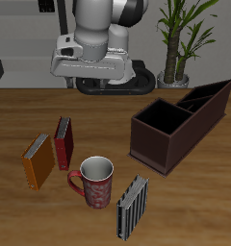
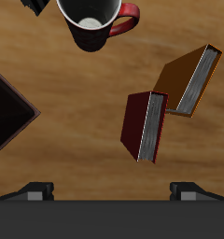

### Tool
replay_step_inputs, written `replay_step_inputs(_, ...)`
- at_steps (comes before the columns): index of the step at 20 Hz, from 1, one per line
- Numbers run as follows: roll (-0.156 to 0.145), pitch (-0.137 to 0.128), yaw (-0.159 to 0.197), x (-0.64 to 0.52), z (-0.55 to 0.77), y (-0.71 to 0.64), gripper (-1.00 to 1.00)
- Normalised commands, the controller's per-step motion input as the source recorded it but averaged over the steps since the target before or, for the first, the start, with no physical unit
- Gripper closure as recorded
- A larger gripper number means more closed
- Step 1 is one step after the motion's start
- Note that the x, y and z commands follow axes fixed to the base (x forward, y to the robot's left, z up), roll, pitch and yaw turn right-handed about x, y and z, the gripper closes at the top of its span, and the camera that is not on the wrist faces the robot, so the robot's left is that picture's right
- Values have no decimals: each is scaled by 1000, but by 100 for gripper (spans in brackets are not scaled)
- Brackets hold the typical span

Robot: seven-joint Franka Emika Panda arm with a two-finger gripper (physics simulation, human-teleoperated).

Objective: Place the red book into the left desk caddy's left compartment

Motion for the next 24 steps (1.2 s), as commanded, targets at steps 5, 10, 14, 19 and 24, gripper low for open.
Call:
replay_step_inputs(5, -38, -16, -36, 92, -62, -681, -100)
replay_step_inputs(10, -18, -3, -3, -17, -94, -277, -100)
replay_step_inputs(14, 41, -43, 1, -16, -75, -100, -100)
replay_step_inputs(19, 4, -24, -5, 40, -64, 29, -100)
replay_step_inputs(24, -7, -2, -13, 81, -105, 45, -100)
